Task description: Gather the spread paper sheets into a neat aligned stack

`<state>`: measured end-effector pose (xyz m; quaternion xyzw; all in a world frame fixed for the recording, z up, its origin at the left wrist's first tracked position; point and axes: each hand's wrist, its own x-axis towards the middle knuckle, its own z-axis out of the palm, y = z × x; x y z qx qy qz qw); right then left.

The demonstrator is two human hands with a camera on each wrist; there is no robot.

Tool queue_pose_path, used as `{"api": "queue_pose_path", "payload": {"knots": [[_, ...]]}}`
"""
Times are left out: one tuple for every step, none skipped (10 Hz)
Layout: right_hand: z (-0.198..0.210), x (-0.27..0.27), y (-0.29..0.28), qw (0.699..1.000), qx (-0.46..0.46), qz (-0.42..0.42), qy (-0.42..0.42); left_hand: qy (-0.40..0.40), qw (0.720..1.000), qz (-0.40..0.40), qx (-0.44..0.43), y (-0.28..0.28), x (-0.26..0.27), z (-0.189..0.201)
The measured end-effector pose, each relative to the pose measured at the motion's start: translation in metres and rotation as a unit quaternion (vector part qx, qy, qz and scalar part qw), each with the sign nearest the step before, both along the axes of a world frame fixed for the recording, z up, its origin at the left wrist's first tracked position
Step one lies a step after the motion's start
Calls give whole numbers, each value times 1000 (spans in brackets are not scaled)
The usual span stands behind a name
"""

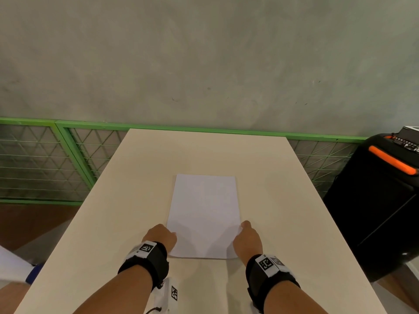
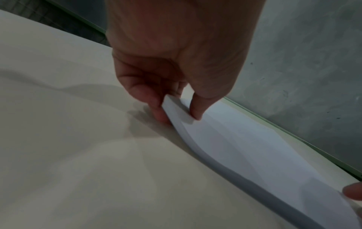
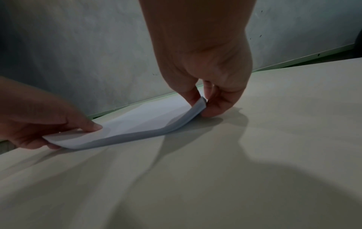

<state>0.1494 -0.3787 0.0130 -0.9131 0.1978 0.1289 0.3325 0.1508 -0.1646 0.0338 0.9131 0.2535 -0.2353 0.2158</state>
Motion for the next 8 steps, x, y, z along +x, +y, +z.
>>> {"api": "queue_pose_path", "payload": {"knots": [[-1, -2, 2, 999, -29, 22, -8, 17, 1000, -7, 14, 1, -1, 1], [0, -4, 2, 993, -98, 63, -5, 11, 1000, -8, 19, 4, -2, -1], [-3, -3, 0, 986, -139, 91, -17, 2, 1000, 1, 15, 7, -7, -4], [-10, -6, -5, 973, -189, 135, -6, -14, 999, 35, -22, 13, -19, -8], [-17, -9, -12, 941, -264, 211, -35, -47, 998, 36, -35, 21, -32, -13], [-29, -15, -27, 919, -291, 262, -51, -82, 996, 3, -35, 24, -43, -17], [-21, -36, -39, 893, -313, 321, -32, -116, 992, -41, -18, 25, -58, -21], [-26, -51, -52, 922, -254, 292, 13, -144, 982, -114, 52, 31, -75, -24]]}}
